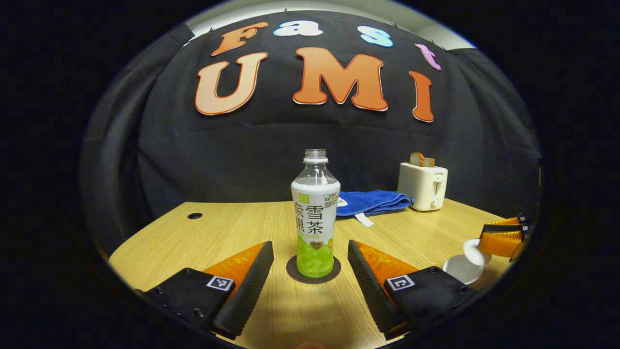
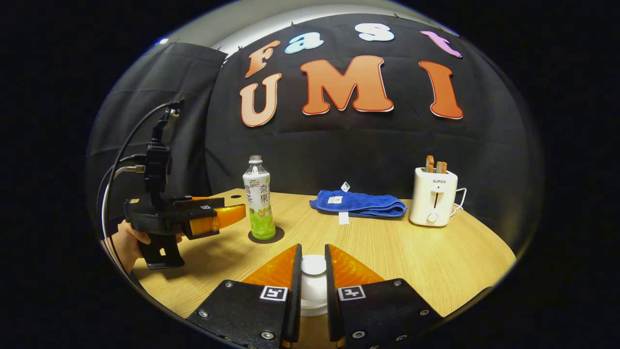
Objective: Open the teacup lid with one hand, grasp the water bottle and pour water into the teacup with the other hand; after pouring, place the water bottle on the coaster and then close the teacup lid.
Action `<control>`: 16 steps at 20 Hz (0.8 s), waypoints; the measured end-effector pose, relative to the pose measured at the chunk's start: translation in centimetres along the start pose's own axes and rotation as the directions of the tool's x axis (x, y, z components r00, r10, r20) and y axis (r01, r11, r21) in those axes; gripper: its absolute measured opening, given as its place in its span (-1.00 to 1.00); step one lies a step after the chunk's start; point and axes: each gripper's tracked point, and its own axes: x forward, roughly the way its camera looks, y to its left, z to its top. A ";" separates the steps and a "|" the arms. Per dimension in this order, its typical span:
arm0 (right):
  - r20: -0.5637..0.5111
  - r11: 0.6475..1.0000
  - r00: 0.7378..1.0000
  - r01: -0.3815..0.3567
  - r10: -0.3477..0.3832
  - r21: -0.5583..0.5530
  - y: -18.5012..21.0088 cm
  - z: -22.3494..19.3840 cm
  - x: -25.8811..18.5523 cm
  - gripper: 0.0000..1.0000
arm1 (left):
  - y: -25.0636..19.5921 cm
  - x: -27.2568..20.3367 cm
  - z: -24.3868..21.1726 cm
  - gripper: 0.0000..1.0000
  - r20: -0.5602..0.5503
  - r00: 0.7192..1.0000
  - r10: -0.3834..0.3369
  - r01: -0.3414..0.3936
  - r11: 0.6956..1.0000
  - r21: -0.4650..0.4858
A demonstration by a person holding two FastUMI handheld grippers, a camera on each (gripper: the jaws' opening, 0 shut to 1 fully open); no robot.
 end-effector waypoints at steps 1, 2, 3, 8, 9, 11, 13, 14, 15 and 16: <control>-0.002 1.000 1.000 -0.006 0.006 -0.003 0.3 -0.2 0.2 -0.53 | 0.2 -0.5 0.3 0.97 0.008 1.000 0.008 -0.008 1.000 -0.001; -0.008 1.000 1.000 -0.011 0.011 -0.008 0.6 -0.5 0.3 -0.53 | 0.4 -1.0 0.5 0.97 0.016 1.000 0.014 -0.014 1.000 -0.005; -0.022 1.000 1.000 -0.014 0.013 -0.007 0.6 -1.2 0.4 -0.53 | 0.6 -1.4 0.6 0.96 0.017 1.000 0.015 -0.015 1.000 -0.014; -0.038 1.000 0.999 -0.012 0.011 -0.013 0.7 -2.3 0.6 -0.53 | 2.3 -2.7 -1.7 0.96 -0.033 0.998 0.044 -0.047 0.995 -0.087; -0.036 1.000 0.999 -0.008 0.007 -0.026 0.7 -2.4 0.7 -0.53 | 2.6 -2.9 -1.9 0.97 -0.039 0.998 0.051 -0.054 0.994 -0.098; -0.043 0.999 0.999 0.001 -0.003 -0.039 0.7 -2.8 0.8 -0.53 | 3.0 -3.4 -1.9 0.97 -0.038 0.997 0.066 -0.070 0.992 -0.107; -0.030 0.999 0.999 0.014 -0.015 -0.053 0.6 -2.5 0.8 -0.53 | 3.2 -4.0 -1.5 0.97 -0.029 0.997 0.077 -0.080 0.991 -0.104; -0.032 0.998 0.999 0.011 -0.013 -0.054 0.7 -2.6 0.8 -0.50 | 3.2 -4.3 -1.2 0.97 -0.021 0.997 0.080 -0.082 0.992 -0.099; -0.033 0.999 0.999 0.006 -0.008 -0.053 0.9 -2.6 0.7 -0.44 | 3.2 -4.6 -0.9 0.96 -0.014 0.997 0.082 -0.083 0.992 -0.095; -0.024 0.999 1.000 0.003 -0.004 -0.050 0.9 -2.3 0.4 -0.38 | 3.1 -5.0 -0.6 0.96 -0.008 0.996 0.083 -0.084 0.992 -0.094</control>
